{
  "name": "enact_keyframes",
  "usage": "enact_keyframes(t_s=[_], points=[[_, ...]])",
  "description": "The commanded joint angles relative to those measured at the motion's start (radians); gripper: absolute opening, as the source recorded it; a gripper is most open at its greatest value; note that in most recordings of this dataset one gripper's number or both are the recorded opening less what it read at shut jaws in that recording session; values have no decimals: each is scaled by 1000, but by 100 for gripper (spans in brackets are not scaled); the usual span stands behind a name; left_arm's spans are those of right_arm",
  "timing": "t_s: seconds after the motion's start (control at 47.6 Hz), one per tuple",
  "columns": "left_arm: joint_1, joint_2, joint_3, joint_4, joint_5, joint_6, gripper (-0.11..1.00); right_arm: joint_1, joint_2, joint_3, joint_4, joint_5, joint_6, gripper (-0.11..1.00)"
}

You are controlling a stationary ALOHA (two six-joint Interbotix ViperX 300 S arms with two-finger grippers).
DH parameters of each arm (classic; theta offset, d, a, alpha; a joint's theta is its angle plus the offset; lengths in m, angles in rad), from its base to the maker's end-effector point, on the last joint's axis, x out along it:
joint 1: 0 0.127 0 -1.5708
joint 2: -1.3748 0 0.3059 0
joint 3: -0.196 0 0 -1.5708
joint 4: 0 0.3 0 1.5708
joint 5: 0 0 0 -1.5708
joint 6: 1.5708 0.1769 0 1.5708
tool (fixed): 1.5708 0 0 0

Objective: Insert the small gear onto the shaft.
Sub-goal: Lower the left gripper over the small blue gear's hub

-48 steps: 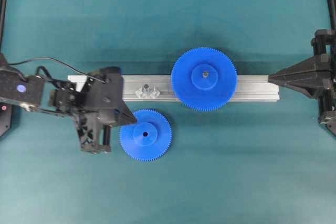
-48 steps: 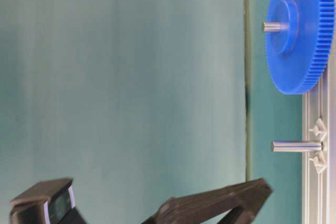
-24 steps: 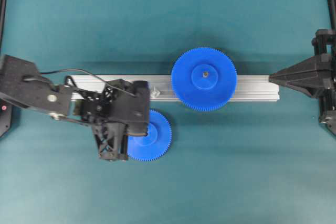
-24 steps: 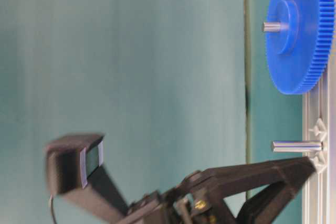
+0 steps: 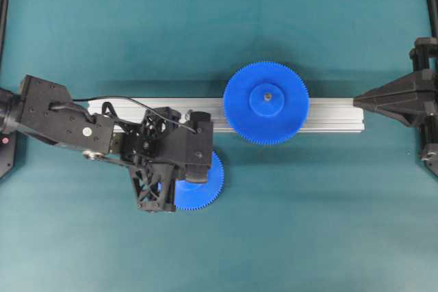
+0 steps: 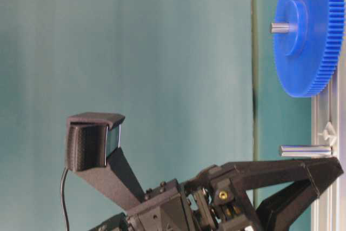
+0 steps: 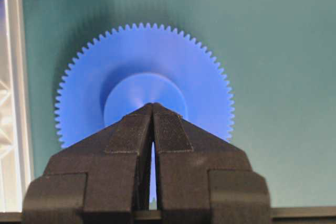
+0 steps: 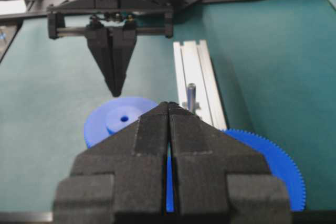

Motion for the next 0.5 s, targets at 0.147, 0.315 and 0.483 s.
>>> enact_keyframes(t_s=[0.147, 0.315, 0.483], points=[[-14, 32, -58, 3, 55, -2, -3, -5, 6, -11, 2, -5, 12, -1], [-14, 72, -106, 3, 137, 3, -3, -5, 6, -11, 2, -5, 12, -1], [-14, 100, -138, 2, 175, 3, -3, -5, 6, -11, 2, -3, 12, -1]])
